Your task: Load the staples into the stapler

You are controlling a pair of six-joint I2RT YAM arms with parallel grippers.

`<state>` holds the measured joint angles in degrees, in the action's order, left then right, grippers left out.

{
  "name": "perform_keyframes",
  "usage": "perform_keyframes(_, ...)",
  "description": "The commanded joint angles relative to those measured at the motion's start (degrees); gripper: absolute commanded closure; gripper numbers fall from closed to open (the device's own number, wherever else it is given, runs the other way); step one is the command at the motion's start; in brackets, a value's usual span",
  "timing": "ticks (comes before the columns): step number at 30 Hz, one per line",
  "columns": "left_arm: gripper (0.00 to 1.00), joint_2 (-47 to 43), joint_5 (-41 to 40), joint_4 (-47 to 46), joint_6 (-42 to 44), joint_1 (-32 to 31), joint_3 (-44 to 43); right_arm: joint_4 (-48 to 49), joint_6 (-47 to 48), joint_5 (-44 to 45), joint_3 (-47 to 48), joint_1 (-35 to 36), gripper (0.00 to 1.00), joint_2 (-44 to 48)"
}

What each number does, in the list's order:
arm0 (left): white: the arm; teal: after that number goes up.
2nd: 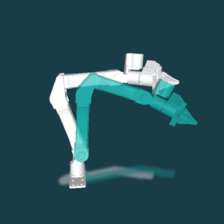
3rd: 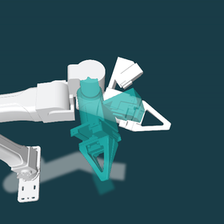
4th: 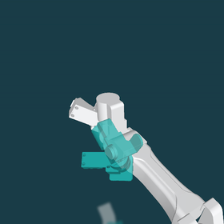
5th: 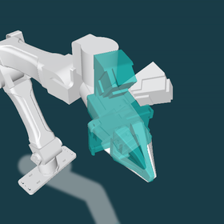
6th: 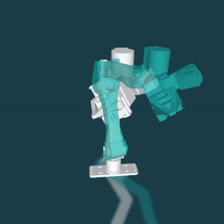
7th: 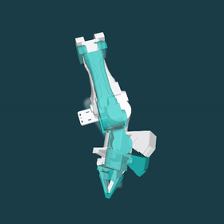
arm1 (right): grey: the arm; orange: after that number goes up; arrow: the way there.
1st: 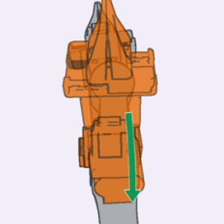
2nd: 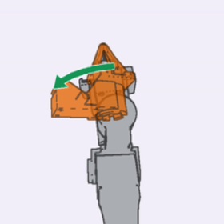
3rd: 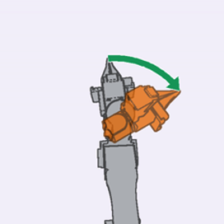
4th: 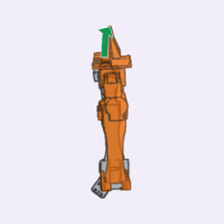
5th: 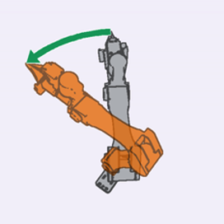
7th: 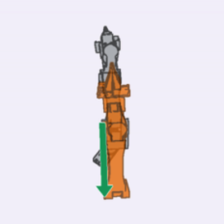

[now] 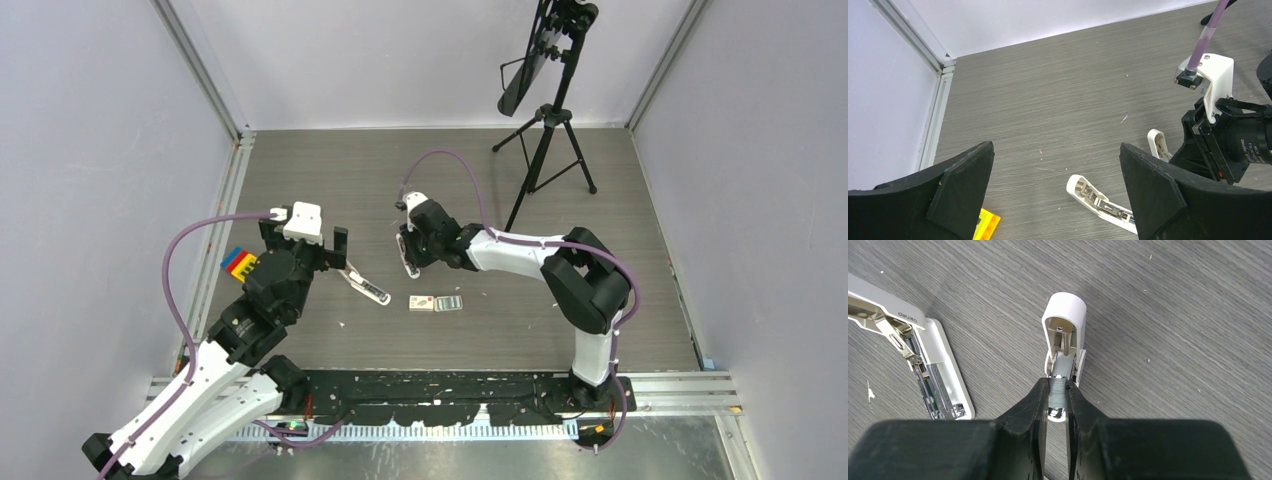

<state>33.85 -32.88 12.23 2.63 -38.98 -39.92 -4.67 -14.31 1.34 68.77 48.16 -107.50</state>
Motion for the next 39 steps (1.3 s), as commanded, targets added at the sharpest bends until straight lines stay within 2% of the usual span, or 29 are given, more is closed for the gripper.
perform_keyframes(1,0.01,-0.67,0.37,-3.35,0.12,-0.06,-0.07,4.19,-1.84,-0.25,-0.09,0.27,0.83,1.5)
perform_keyframes(17,0.01,-1.06,0.28,-3.36,0.19,-0.04,0.02,4.31,-2.66,-3.11,-0.31,0.27,0.83,-1.21)
perform_keyframes(39,0.01,-1.11,0.16,-3.37,0.22,-0.05,0.02,4.13,-1.03,0.26,-0.82,0.32,0.83,1.75)
